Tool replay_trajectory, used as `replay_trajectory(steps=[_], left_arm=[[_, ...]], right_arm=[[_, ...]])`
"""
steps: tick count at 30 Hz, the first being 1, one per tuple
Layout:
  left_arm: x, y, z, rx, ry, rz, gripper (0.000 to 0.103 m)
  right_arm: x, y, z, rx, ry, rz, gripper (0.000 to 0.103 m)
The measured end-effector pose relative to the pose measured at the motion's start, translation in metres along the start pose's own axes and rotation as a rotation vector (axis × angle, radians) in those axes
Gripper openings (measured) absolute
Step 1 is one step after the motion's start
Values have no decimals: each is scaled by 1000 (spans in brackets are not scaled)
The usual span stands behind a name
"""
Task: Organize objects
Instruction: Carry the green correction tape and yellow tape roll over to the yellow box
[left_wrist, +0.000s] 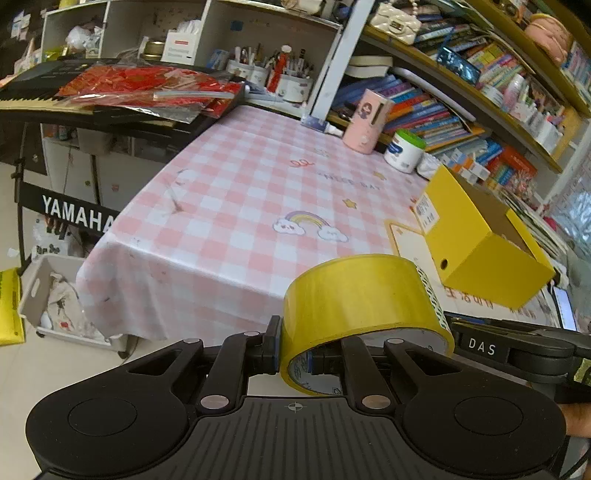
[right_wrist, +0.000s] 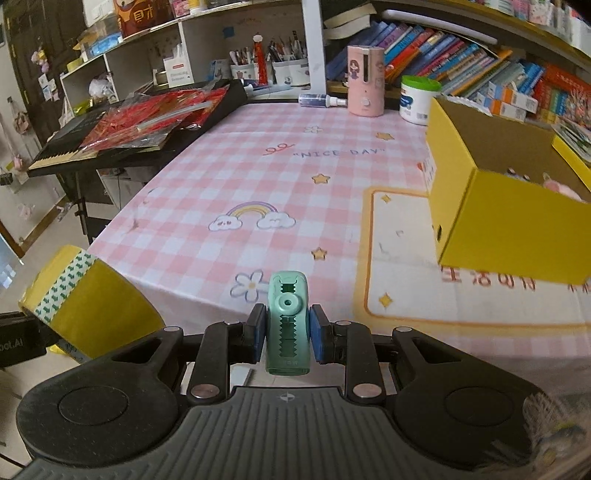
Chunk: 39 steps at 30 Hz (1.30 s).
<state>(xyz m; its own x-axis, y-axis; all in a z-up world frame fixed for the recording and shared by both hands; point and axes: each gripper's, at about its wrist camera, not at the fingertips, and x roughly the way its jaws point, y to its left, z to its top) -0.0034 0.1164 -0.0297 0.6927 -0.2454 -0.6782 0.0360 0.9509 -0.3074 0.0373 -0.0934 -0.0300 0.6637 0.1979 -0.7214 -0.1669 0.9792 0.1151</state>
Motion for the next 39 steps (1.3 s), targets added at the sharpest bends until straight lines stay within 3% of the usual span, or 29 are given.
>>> replay_trajectory(steps=[13, 30, 39], left_arm=[[6, -28, -11, 69, 40, -89, 11], [38, -97, -14, 217, 115, -234, 11], [52, -132, -11, 255, 123, -272, 11]], right_arm=[[-26, -26, -27, 89, 14, -84, 23], [-57, -91, -54, 254, 10, -237, 23], [-69, -131, -56, 329, 9, -289, 23]])
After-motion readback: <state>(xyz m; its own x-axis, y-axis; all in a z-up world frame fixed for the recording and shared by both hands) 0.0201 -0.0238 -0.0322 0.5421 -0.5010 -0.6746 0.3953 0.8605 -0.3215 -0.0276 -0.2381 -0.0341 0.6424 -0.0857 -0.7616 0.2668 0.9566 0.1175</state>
